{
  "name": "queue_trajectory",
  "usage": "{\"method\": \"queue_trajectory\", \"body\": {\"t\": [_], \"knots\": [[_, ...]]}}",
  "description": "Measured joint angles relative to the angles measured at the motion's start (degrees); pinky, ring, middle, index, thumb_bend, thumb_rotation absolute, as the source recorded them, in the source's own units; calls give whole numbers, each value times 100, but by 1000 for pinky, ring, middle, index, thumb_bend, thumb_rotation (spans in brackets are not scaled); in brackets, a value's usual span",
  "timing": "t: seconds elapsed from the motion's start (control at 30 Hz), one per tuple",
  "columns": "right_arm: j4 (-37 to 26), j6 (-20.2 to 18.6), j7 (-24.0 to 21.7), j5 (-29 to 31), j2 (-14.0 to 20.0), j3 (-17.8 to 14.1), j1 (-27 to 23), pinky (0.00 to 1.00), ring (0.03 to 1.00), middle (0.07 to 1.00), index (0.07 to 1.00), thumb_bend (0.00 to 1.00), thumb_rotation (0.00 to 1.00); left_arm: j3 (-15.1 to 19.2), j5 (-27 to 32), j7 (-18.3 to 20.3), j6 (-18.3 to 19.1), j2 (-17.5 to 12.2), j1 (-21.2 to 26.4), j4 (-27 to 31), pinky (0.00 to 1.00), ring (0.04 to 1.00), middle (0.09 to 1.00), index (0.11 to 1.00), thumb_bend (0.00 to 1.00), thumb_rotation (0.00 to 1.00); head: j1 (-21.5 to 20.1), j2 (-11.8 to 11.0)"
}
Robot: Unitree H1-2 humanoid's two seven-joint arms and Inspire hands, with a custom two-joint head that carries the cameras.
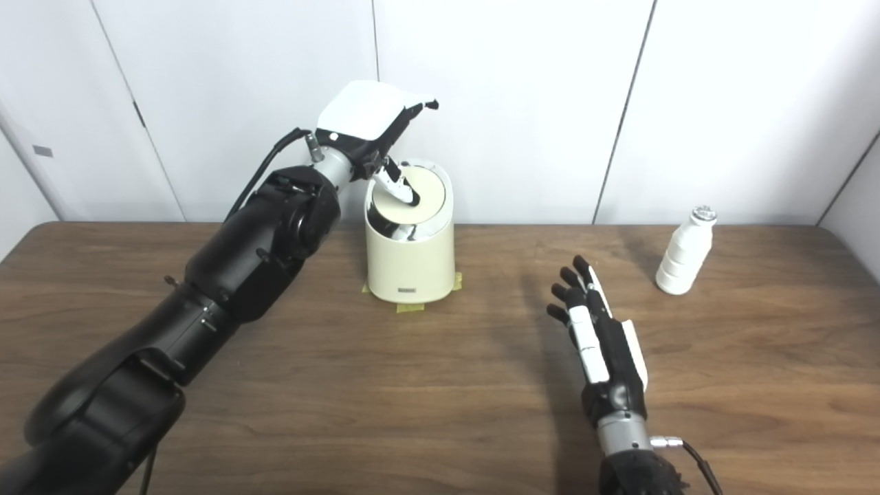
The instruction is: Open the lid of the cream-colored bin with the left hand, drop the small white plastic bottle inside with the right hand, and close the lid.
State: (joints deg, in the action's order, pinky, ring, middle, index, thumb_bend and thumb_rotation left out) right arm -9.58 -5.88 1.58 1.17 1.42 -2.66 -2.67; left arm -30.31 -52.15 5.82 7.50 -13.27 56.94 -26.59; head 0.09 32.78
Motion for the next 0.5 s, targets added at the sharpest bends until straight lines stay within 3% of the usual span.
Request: {"method": "queue_trajectory", "body": {"t": [0.13, 0.5], "knots": [[5, 9, -1, 4, 13, -10, 0, 827, 899, 932, 966, 605, 851, -68, -53, 98, -35, -1, -3, 8, 735, 876, 901, 909, 1000, 131, 26, 35], [1, 8, 6, -21, 11, -7, 0, 832, 902, 931, 969, 588, 857, -249, -522, 25, -242, -24, 2, 44, 737, 856, 867, 892, 1000, 110, 18, 70]]}}
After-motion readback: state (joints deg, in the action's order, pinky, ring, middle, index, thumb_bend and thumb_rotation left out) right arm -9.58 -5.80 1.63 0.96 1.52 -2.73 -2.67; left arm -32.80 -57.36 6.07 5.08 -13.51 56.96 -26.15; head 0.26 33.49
